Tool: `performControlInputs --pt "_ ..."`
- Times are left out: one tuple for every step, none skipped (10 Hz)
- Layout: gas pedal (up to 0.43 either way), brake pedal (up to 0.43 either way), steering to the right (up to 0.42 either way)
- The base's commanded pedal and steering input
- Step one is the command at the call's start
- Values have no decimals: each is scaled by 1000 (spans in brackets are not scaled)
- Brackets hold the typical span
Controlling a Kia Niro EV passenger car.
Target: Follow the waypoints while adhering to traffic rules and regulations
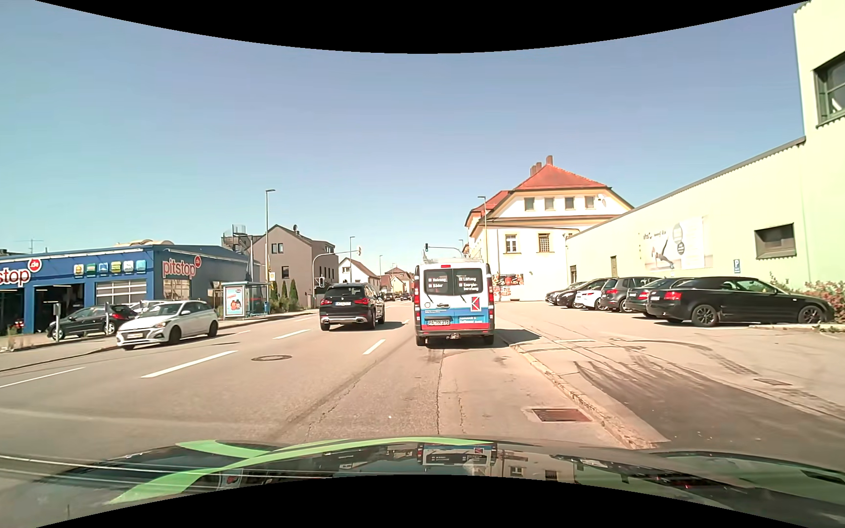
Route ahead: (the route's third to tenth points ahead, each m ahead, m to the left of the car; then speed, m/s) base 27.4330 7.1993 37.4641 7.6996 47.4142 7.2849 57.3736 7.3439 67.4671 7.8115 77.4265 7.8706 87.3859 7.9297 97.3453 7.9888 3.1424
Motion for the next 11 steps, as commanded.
performControlInputs --pt "197 0 -20" --pt "150 0 -19" --pt "138 0 -16" --pt "138 0 -15" --pt "138 0 -15" --pt "138 0 -15" --pt "138 0 -15" --pt "138 0 -14" --pt "138 0 -11" --pt "138 0 -9" --pt "138 0 -8"
